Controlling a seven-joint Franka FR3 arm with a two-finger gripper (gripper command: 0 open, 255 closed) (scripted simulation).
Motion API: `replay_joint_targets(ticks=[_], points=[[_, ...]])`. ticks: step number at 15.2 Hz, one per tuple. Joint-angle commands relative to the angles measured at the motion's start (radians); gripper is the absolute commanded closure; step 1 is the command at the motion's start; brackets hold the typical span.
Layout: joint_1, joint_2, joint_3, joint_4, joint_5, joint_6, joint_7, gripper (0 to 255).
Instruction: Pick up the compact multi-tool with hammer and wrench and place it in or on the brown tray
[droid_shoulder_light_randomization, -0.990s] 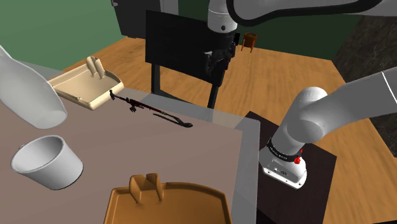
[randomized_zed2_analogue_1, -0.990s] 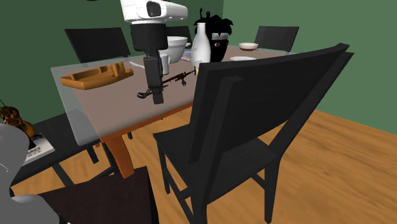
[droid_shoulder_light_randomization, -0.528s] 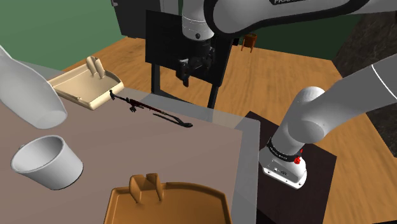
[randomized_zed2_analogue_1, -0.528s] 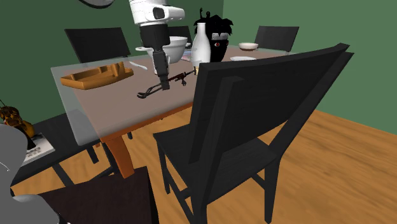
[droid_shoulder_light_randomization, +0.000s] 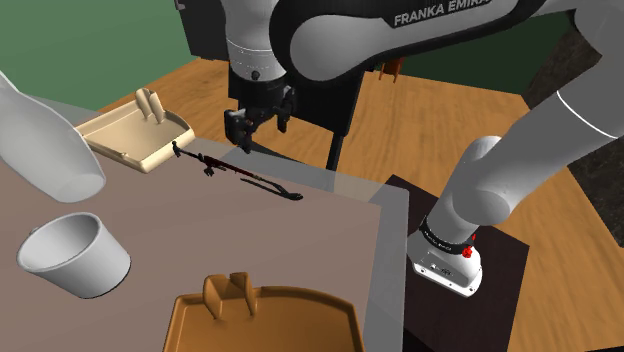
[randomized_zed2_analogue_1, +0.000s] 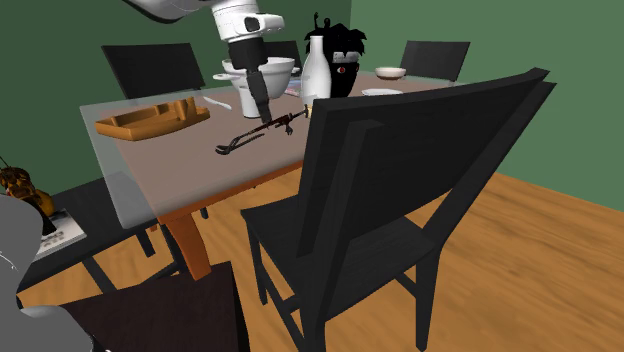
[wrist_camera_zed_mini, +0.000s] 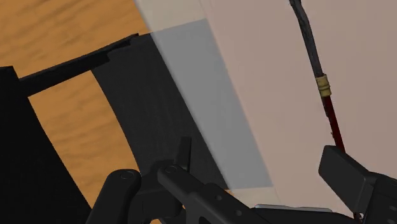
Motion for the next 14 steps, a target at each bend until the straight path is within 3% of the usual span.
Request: replay_joint_targets(ticks=[1, 5, 14], points=[[0.002, 0.056, 0.046, 0.044, -0.033, 0.019, 0.056, 0], [0.006, 0.192, 0.133, 0.163, -0.136, 0.028, 0.171, 0], [0.002, 0.221, 0.131, 0.09, -0.161, 0.124, 0.188, 0]])
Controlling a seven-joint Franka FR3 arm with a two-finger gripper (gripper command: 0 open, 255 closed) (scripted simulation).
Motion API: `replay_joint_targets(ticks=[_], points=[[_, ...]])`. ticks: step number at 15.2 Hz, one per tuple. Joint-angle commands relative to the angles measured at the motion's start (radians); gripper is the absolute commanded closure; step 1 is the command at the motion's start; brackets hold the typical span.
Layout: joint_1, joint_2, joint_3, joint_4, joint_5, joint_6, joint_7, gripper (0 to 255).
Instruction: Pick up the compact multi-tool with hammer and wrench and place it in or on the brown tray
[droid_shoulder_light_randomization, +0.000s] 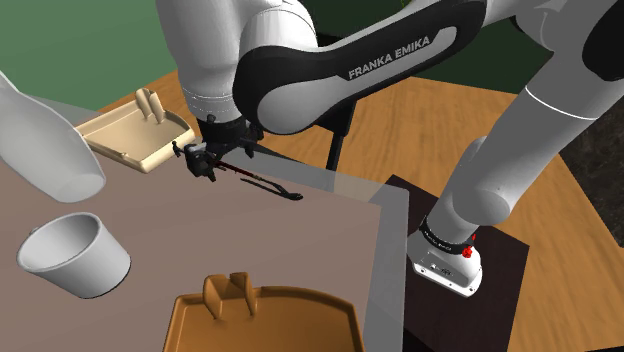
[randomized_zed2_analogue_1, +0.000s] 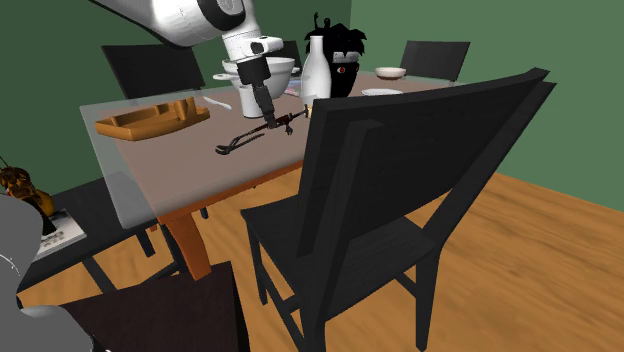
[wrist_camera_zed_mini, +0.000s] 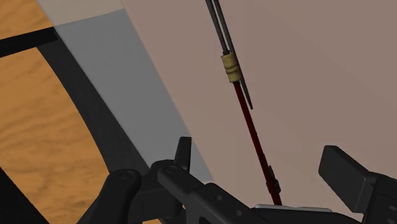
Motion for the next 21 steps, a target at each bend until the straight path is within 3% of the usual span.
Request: replay_joint_targets(ticks=[1, 7, 8, 17, 21], points=[[0.0, 0.002, 0.0, -0.004, -0.002, 0.006, 0.001, 0], [0.0, 0.002, 0.0, -0.003, -0.002, 0.006, 0.001, 0], [0.0, 0.002, 0.0, -0.003, -0.002, 0.006, 0.001, 255], [0.0, 0.002, 0.0, -0.004, -0.002, 0.006, 0.001, 255], [-0.001, -0.008, -0.003, 0.041, 0.009, -0.045, -0.014, 255]])
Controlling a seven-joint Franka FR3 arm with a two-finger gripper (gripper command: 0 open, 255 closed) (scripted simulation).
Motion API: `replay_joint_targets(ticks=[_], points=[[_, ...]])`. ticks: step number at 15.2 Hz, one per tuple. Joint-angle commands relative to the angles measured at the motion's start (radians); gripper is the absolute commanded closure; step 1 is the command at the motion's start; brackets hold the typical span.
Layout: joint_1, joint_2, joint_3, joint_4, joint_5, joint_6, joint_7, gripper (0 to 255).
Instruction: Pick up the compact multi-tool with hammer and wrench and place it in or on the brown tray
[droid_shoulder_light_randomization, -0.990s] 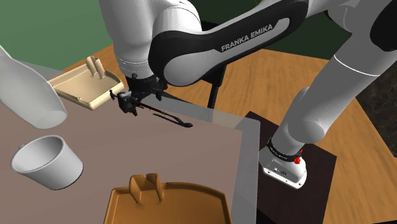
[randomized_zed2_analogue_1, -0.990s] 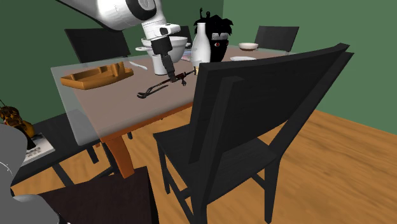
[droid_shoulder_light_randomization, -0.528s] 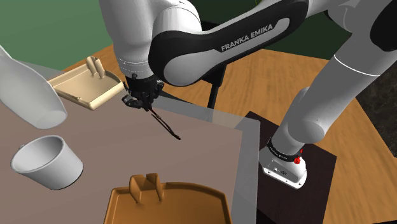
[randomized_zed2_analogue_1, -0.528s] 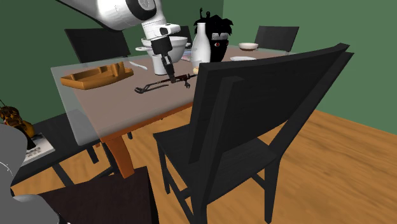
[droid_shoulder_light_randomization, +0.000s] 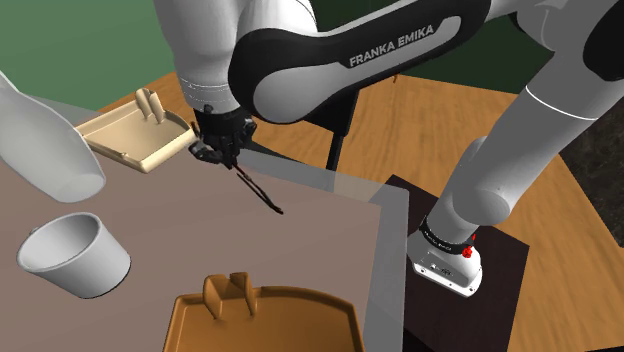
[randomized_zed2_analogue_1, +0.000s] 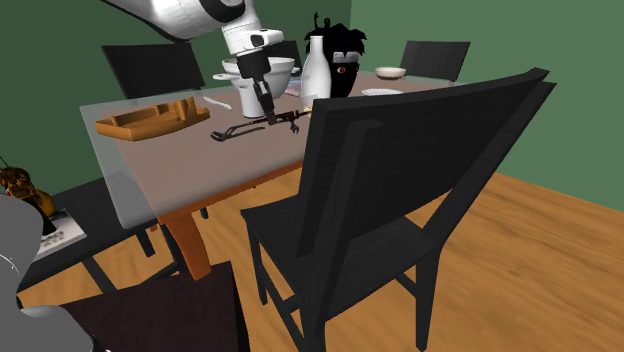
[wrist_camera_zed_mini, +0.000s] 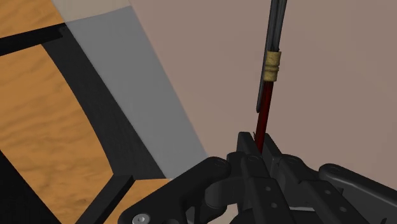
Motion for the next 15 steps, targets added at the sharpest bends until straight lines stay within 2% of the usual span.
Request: replay_joint_targets(ticks=[1, 15], points=[[0.001, -0.006, -0.001, 0.02, 0.006, -0.025, -0.006, 255], [-0.001, -0.005, -0.003, 0.208, 0.014, -0.209, -0.04, 255]])
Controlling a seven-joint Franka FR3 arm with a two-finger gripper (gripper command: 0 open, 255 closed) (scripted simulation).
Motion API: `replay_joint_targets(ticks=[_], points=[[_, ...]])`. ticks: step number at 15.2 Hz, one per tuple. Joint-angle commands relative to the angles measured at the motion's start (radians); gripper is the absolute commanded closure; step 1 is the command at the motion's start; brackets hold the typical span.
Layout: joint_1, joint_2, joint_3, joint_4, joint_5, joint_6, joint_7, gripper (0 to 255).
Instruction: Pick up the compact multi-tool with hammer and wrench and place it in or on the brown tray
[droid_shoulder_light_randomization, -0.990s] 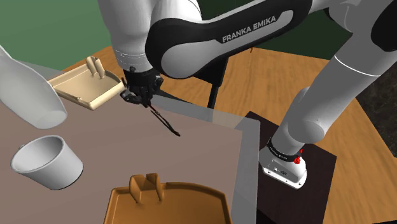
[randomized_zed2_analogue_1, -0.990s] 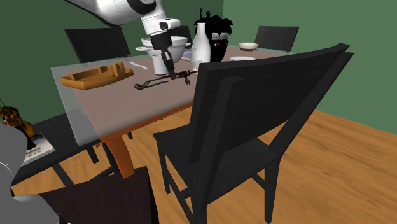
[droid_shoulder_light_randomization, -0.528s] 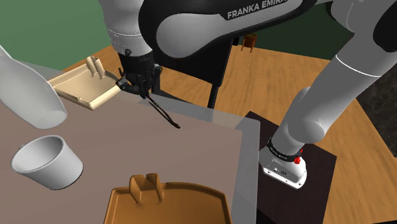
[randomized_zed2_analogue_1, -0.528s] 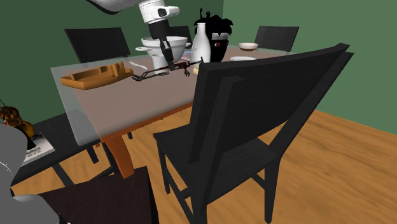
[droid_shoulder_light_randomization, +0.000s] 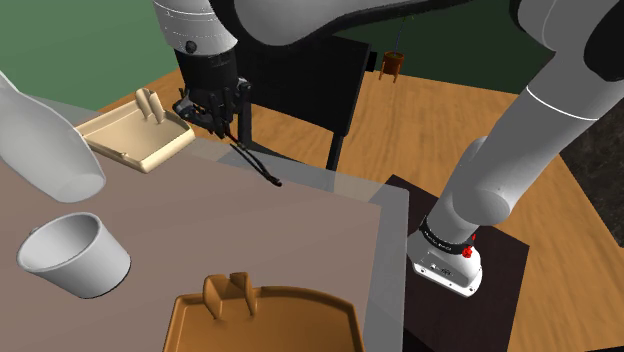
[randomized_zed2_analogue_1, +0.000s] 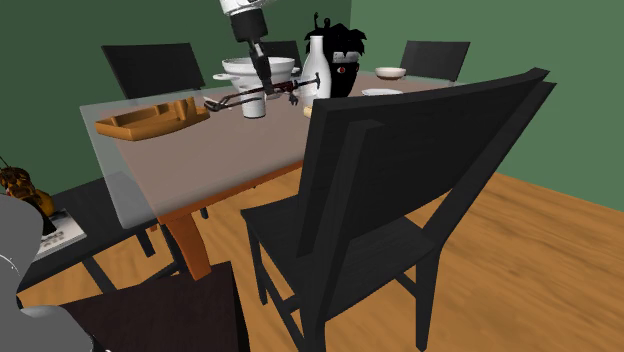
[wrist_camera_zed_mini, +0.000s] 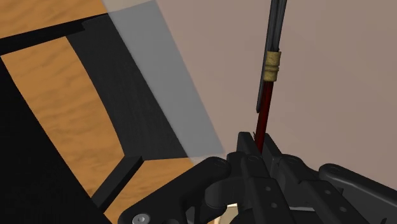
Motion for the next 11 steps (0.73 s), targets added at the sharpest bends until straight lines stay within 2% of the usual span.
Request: replay_joint_targets(ticks=[1, 11], points=[[0.0, 0.002, 0.0, 0.029, 0.0, -0.028, -0.004, 255], [0.002, 0.041, 0.011, 0.202, -0.021, -0.17, -0.012, 255]])
